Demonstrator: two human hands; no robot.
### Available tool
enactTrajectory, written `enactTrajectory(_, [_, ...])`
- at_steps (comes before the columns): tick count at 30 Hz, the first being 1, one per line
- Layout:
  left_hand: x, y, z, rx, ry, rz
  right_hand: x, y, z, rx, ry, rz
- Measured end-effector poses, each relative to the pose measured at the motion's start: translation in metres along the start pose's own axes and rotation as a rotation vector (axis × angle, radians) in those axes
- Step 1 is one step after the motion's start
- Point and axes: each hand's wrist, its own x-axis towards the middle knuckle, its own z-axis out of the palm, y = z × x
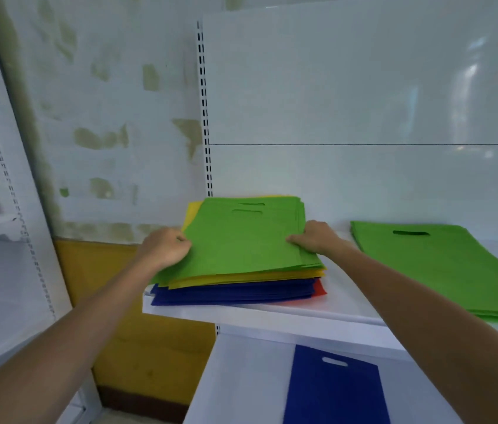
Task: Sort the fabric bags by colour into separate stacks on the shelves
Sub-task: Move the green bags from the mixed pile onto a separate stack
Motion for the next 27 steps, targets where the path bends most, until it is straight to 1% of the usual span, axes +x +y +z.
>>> enactTrajectory(3, [0.007, -0.01, -0.002, -0.04, 0.021, 0.031, 0.003, 0.004, 0.006, 0.144, 0.075, 0.071])
enactTrajectory(6, [0.009, -0.011, 0.002, -0.033, 0.117, 0.061, 0.001, 0.007, 0.001, 0.232, 0.104, 0.133])
enactTrajectory(10, [0.01, -0.011, 0.011, -0.062, 0.079, 0.029, 0.001, 0.011, 0.001, 0.249, 0.124, 0.155])
enactTrajectory(14, [0.014, -0.004, 0.003, -0.145, 0.027, -0.101, 0.0, 0.008, 0.0, 0.296, 0.162, 0.09])
enactTrajectory(16, [0.011, 0.0, 0.002, -0.201, 0.089, -0.143, 0.0, 0.004, 0.002, 0.289, 0.186, 0.03])
enactTrajectory(18, [0.004, 0.008, 0.006, -0.266, 0.208, -0.14, -0.002, 0.001, 0.003, 0.229, 0.231, -0.035])
enactTrajectory(20, [0.0, 0.019, 0.007, -0.352, 0.26, -0.134, -0.002, 0.003, 0.001, 0.161, 0.289, -0.088])
enactTrajectory(22, [0.0, 0.034, 0.004, -0.394, 0.225, -0.144, -0.003, 0.01, -0.008, 0.118, 0.369, -0.125])
enactTrajectory(23, [0.0, 0.042, 0.002, -0.377, 0.197, -0.135, -0.004, 0.016, -0.015, 0.115, 0.417, -0.138])
enactTrajectory(25, [-0.003, 0.062, 0.001, -0.333, 0.166, -0.072, -0.008, 0.032, -0.032, 0.141, 0.499, -0.162])
enactTrajectory(27, [-0.009, 0.089, 0.006, -0.317, 0.175, 0.006, -0.015, 0.056, -0.051, 0.164, 0.561, -0.18])
